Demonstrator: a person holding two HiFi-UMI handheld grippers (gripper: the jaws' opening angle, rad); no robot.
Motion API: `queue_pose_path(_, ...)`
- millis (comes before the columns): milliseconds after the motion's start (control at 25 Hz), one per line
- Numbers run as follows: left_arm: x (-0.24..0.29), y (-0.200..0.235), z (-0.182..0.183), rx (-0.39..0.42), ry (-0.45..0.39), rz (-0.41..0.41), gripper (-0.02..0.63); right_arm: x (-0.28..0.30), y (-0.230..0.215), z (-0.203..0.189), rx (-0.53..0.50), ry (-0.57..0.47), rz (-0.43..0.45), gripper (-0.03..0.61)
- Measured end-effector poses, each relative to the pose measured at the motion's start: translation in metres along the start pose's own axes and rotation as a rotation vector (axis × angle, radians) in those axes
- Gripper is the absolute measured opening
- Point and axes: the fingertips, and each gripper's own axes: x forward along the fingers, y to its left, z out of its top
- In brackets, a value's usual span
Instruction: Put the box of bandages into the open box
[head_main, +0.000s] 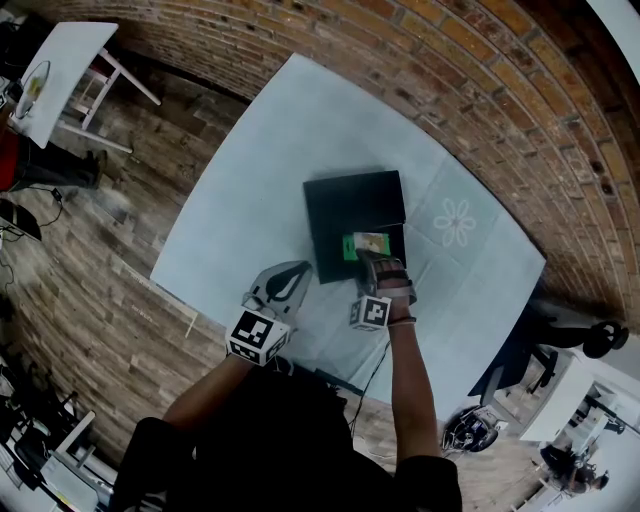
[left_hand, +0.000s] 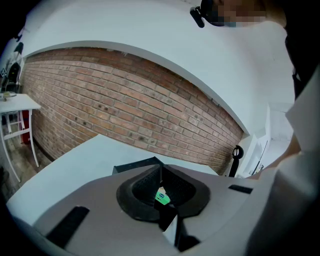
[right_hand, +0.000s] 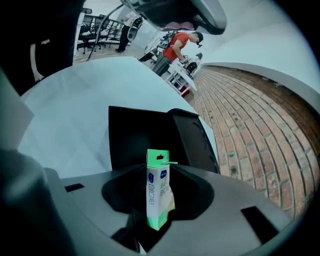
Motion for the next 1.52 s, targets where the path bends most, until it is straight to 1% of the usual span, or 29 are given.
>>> queue_pose_path(80, -0.001, 0.0, 0.001, -0.001, -0.002, 0.0, 0.043, -0.004, 0.0, 0.001, 0.028, -0.006, 0.031, 0.152)
queue_pose_path(280, -0.002, -0.002, 0.0, -0.009, -0.001, -0.005, 0.043, -0.009, 0.002, 0.003, 0.137, -0.029, 0.106, 0.156)
queue_pose_path(440, -0.004, -0.004, -0.005, -0.018, 0.005, -0.012, 0.043, -0.011, 0.006, 0.004, 0.263, -0.043, 0.172, 0.158)
queue_pose_path(520, -0.006, -0.004, -0.005, -0.021, 0.004, -0.012, 0.043, -0.012, 0.005, 0.003, 0.322, -0.042, 0.188, 0.158)
queue_pose_path(680, -0.012, -0.005, -0.003, -0.022, -0.006, -0.012, 0.043, -0.016, 0.002, 0.0, 0.377, -0.027, 0.179, 0.16)
queue_pose_path(840, -0.018, -0.007, -0.004, -0.017, -0.007, -0.014, 0.043, -0.026, -0.004, 0.002, 0.482, -0.035, 0.143, 0.16)
queue_pose_path(960, -0.023, -0.008, -0.003, -0.016, -0.014, -0.018, 0.043, -0.036, -0.011, 0.008, 0.592, -0.058, 0.096, 0.156)
queue_pose_path(1080, -0.029, -0.012, -0.001, -0.007, -0.023, -0.023, 0.043, -0.051, -0.026, 0.015, 0.747, -0.11, 0.005, 0.087)
queue_pose_path(1200, -0.034, -0.019, -0.001, 0.005, -0.031, -0.033, 0.043, -0.07, -0.039, 0.019, 0.922, -0.168, -0.075, 0.064)
queue_pose_path(1320, -0.042, -0.027, -0.001, 0.011, -0.036, -0.042, 0.043, -0.089, -0.046, 0.023, 1.075, -0.2, -0.134, 0.049)
queue_pose_path(1400, -0.048, -0.033, -0.001, 0.015, -0.04, -0.052, 0.043, -0.103, -0.047, 0.026, 1.144, -0.211, -0.172, 0.042)
queue_pose_path(1520, -0.054, -0.043, 0.0, 0.031, -0.047, -0.072, 0.043, -0.126, -0.05, 0.031, 1.209, -0.239, -0.246, 0.035)
